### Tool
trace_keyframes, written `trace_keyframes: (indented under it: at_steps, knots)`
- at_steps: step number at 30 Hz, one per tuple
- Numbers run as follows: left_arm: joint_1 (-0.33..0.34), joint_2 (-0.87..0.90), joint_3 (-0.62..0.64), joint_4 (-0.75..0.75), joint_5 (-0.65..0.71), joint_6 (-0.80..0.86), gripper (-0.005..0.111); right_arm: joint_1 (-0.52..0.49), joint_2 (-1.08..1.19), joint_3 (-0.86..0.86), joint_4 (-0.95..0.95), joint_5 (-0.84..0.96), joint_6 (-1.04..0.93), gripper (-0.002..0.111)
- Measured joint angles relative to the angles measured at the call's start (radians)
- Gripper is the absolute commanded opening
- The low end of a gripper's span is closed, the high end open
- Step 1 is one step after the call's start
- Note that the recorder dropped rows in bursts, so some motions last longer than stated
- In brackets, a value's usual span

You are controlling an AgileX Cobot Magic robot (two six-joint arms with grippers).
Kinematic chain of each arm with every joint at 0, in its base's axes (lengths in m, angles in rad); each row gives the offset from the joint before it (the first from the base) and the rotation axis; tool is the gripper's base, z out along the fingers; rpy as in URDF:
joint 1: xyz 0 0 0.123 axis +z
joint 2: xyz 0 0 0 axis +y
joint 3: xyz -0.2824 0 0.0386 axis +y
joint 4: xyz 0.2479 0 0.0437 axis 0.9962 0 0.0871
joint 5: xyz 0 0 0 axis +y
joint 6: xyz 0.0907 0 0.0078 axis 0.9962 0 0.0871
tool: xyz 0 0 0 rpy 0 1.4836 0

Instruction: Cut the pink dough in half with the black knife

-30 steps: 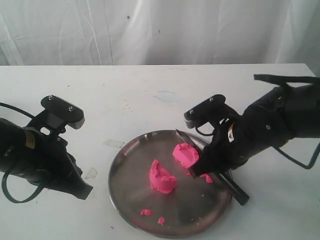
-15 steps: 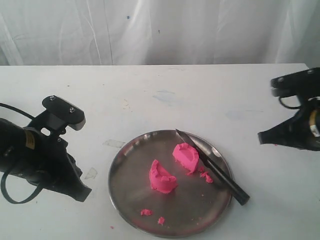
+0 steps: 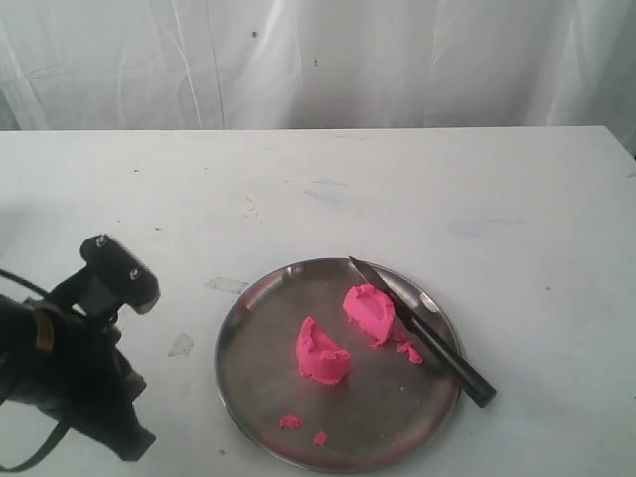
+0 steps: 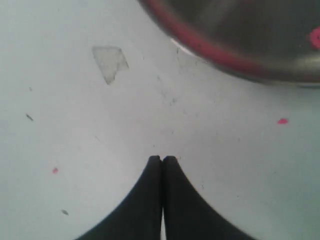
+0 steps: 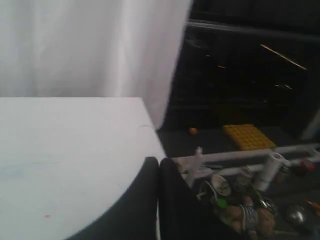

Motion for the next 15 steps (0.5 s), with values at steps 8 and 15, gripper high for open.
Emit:
trace_keyframes:
  at_steps: [8,15]
  knots:
    - [0.0,-0.058,0.123,0.0,-0.115,-0.08,0.0,0.032,-0.334,0.024,0.028,0.442,-0.182,0.0]
    - [0.167,-0.524,0.02,0.077,-0.062,-0.082,0.0,0.2,-0.334,0.035,0.642,0.083,-0.805,0.0]
